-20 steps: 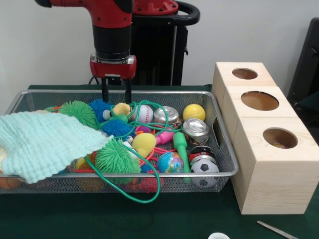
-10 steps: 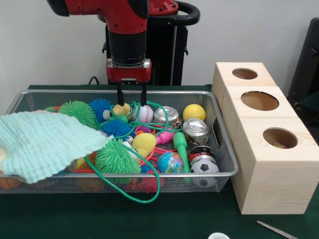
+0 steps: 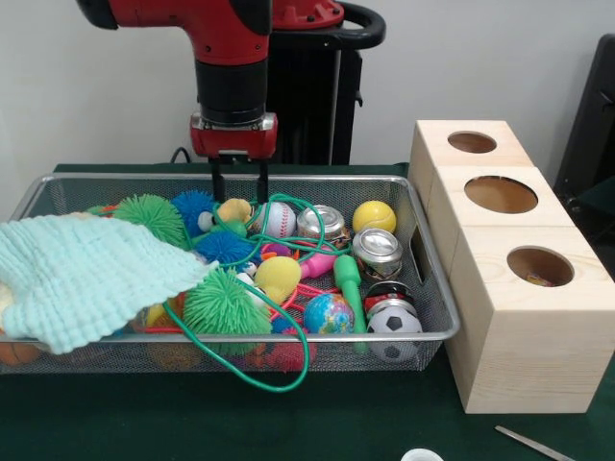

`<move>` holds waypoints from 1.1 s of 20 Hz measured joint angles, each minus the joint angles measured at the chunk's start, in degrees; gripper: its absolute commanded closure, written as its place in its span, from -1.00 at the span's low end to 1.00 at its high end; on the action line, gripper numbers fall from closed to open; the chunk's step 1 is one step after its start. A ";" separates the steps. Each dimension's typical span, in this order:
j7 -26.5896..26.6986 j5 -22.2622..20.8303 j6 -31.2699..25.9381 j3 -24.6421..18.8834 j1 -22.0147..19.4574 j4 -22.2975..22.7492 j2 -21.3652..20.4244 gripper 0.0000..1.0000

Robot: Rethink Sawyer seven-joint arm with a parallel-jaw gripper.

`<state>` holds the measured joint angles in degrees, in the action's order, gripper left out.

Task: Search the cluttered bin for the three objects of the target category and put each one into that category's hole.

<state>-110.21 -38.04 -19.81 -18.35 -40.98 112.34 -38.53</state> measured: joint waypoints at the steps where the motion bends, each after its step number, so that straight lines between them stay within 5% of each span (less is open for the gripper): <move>1: 0.00 -0.12 -0.01 -0.03 -0.62 0.01 0.01 -1.00; 9: 0.00 -2.03 -0.01 -0.07 -4.50 -0.01 0.40 -1.00; 22: 0.00 -2.34 -0.01 -0.10 -0.71 -0.01 2.41 -1.00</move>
<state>-110.21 -40.38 -19.82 -18.45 -41.70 112.34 -36.12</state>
